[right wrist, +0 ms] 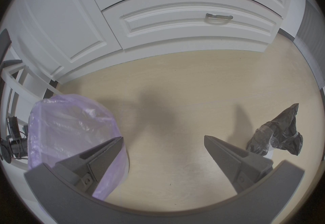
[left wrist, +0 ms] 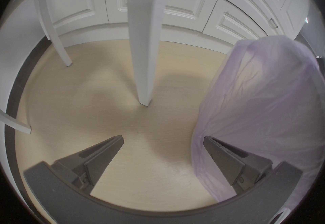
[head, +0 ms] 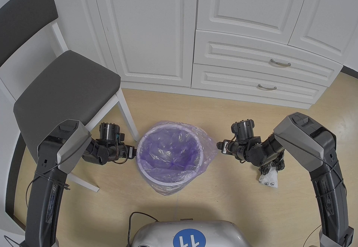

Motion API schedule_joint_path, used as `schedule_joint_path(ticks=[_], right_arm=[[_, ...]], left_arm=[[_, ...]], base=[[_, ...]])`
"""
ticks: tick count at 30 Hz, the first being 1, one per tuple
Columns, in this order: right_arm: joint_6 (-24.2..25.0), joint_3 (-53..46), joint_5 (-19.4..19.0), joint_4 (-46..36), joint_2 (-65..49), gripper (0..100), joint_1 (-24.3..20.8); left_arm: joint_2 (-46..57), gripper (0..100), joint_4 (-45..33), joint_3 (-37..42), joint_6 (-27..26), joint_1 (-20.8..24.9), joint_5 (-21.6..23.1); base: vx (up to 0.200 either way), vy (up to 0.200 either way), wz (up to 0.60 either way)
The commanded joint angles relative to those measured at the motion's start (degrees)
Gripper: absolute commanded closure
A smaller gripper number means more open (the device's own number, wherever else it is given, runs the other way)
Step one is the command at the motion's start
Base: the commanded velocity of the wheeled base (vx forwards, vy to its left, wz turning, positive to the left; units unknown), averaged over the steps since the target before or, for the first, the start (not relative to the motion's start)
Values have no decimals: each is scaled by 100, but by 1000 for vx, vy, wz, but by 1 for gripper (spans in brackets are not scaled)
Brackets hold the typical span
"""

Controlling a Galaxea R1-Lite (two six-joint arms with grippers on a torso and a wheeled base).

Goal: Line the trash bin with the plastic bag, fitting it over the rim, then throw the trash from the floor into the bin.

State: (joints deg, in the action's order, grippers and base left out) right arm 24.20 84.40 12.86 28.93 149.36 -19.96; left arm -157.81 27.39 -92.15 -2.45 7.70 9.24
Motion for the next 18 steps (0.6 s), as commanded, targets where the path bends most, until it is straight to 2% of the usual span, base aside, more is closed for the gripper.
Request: schedule_joint_path(ticks=[1, 8, 12, 18], right_arm=[[-3, -2, -73, 183, 190, 0, 71], [-12, -11, -170, 245, 287, 0, 71], [-3, 24, -179, 245, 357, 0, 71], [-12, 86, -196, 245, 357, 0, 53]], left_arm=[[-321, 0, -59, -304, 8, 126, 113], [-215, 0, 47, -198, 52, 152, 131], [277, 0, 126, 250, 60, 29, 148], [1033, 0, 583, 1472, 8, -182, 131]], base=[[0, 0, 0], [0, 0, 0], [0, 0, 0], [0, 0, 0]])
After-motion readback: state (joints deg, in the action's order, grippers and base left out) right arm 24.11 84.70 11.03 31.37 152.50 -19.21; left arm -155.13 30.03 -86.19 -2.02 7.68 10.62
